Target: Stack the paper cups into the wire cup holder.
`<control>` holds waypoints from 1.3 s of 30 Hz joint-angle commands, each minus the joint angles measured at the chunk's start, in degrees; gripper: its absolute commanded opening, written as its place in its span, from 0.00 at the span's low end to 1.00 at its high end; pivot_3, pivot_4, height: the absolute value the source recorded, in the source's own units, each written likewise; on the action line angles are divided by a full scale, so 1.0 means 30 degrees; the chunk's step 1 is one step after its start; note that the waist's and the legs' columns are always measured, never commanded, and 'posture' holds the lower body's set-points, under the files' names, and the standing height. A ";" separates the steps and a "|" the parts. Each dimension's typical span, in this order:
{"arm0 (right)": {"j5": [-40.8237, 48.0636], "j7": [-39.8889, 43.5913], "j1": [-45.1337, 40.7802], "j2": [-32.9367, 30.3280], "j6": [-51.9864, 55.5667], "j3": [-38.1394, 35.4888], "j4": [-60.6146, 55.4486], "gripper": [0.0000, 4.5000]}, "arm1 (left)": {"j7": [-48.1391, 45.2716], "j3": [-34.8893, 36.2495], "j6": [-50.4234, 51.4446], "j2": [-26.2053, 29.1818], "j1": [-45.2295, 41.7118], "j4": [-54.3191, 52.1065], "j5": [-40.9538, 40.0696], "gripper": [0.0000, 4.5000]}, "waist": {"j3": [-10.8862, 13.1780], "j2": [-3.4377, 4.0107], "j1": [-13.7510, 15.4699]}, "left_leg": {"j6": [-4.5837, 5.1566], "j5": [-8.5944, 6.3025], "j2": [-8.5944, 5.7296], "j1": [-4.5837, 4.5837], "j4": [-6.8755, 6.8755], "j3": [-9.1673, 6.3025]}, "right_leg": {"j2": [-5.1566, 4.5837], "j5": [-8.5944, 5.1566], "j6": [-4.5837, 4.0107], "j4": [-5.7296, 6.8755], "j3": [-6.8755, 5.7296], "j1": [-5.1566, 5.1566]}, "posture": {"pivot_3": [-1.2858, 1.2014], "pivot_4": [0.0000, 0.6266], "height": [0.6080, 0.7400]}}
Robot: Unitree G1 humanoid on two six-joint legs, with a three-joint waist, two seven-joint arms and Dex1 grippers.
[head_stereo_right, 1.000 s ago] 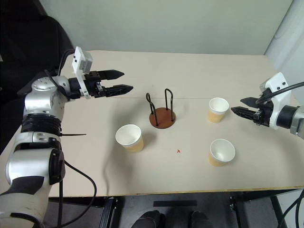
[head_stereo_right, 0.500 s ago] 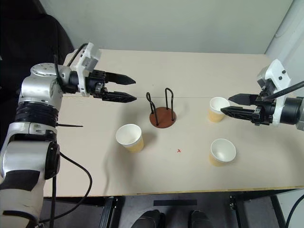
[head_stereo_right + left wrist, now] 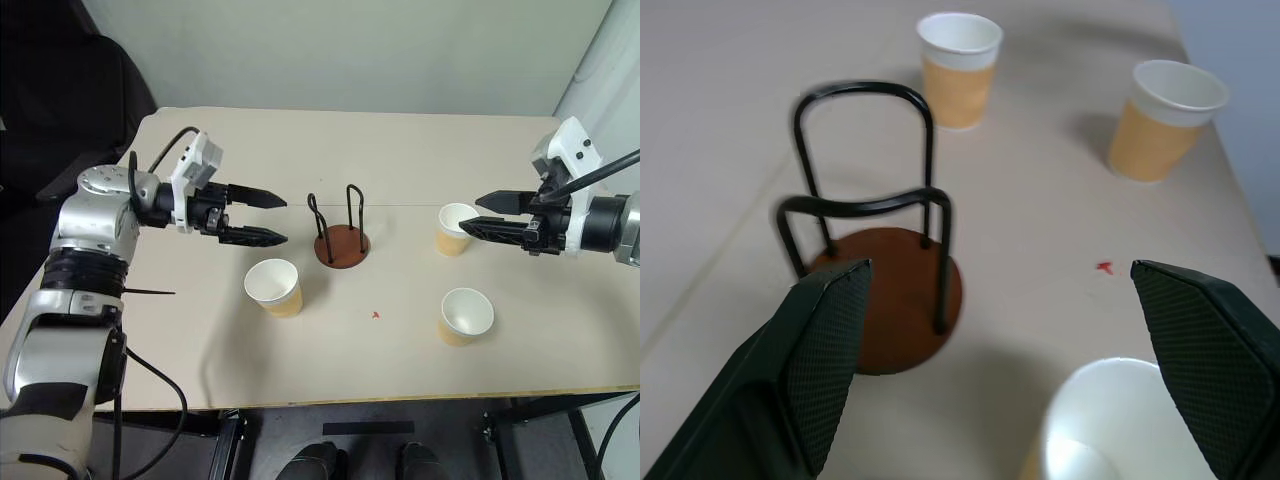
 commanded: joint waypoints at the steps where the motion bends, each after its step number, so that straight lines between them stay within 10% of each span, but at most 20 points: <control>1: -0.0087 0.0336 -0.0261 -0.0330 -0.0395 -0.0141 -0.0222 0.53 | 0.0053 0.0450 0.0523 0.0286 0.0371 -0.1572 -0.0469 0.99 | 0.0000 0.0000 -0.0001 | 0.0000 0.0000 0.0000 0.0000 0.0000 0.0003 | 0.0003 0.0000 0.0001 -0.0004 -0.0001 0.0000 | 0.52 0.24 1.00; 39: -0.0495 0.0215 0.0363 -0.0182 -0.0960 -0.0338 -0.0033 0.53 | 0.6117 0.0607 0.0332 -0.3613 0.1457 -0.1298 -0.0239 0.99 | 0.0000 0.0000 0.0011 | 0.0000 0.0002 -0.0005 0.0003 0.0021 0.0017 | -0.0003 0.0005 0.0008 0.0008 0.0002 0.0010 | 0.52 0.24 1.00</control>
